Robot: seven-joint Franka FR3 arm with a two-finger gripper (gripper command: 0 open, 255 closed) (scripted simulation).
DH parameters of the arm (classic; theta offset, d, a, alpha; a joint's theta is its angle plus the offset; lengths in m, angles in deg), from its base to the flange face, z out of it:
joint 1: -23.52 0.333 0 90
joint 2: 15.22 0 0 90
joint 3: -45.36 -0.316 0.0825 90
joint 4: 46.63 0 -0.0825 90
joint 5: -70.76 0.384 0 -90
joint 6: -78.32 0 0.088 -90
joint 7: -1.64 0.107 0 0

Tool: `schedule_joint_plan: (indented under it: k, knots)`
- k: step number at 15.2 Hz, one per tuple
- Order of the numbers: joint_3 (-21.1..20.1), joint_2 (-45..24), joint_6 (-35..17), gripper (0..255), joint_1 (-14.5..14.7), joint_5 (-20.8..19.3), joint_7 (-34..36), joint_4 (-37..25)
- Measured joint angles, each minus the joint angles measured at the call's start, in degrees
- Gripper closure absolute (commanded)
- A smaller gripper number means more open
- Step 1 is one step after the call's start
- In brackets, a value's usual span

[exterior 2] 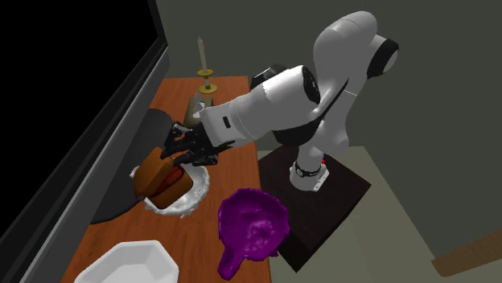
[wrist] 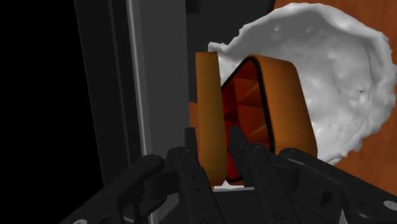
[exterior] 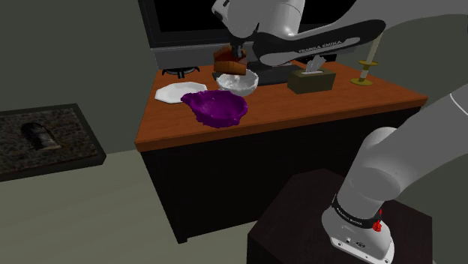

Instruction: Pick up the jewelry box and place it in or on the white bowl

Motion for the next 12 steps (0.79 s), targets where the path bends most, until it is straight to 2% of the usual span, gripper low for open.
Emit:
schedule_joint_plan:
  k: [8,9,12]
  knots:
    - [-0.2,-0.1,-1.4,255,-0.5,-1.3,1.9,1.8]
    - [-0.2,-0.1,-1.4,0,-0.5,-1.3,1.9,1.8]
    - [-0.2,-0.1,-1.4,0,-0.5,-1.3,1.9,1.7]
